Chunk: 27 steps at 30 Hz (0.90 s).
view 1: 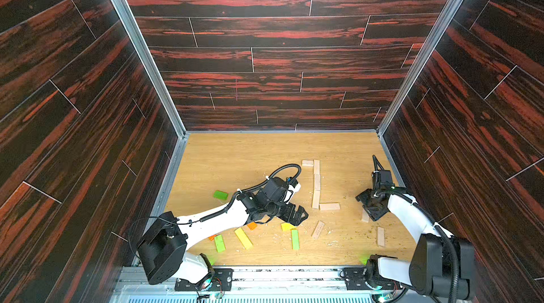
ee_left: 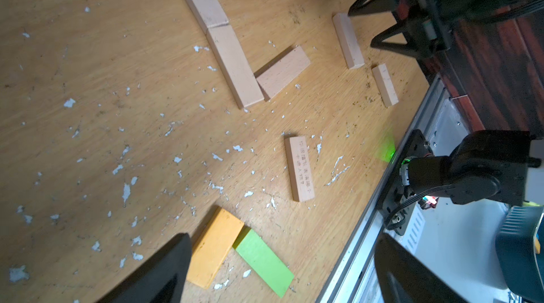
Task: Assemble a giraffe with building blocks
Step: Pick up the building block from the center of the board.
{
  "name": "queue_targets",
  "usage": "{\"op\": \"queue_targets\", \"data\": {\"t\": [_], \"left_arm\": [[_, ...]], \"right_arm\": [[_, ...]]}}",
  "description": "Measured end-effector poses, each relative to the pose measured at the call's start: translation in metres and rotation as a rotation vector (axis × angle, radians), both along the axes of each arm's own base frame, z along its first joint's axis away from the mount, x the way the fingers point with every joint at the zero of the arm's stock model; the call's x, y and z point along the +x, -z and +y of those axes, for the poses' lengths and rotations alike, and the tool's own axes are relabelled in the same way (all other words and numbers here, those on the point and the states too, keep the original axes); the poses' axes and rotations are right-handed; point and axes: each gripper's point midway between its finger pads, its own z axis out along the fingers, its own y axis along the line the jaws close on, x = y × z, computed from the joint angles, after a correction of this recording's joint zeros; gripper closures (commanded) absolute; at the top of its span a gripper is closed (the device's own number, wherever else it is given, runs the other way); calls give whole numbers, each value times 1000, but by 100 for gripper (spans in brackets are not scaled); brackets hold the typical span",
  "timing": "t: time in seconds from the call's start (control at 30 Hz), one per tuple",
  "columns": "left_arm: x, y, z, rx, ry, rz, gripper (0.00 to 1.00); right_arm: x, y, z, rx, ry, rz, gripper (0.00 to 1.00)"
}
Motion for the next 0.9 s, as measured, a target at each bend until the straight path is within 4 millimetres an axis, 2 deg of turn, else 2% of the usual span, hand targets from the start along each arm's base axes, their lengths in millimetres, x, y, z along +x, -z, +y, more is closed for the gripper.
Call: {"op": "queue_targets", "data": {"t": [0.17, 0.5, 0.73, 0.83, 0.9], "left_arm": [[3, -4, -3, -23, -10, -8, 0], [1, 6, 1, -23, -22, -6, 0], [0, 4, 5, -43, -37, -15, 0], [0, 4, 5, -48, -41, -17, 1], [0, 4, 5, -48, -42, -17, 1]], "right_arm": [[0, 11, -3, -2, -25, 34, 30], [-4, 21, -13, -31, -28, 83, 31], [-3, 38, -15, -37, -35, 127, 35], [-2, 39, -15, -40, -35, 128, 41], [-2, 39, -16, -44, -33, 127, 52]]}}
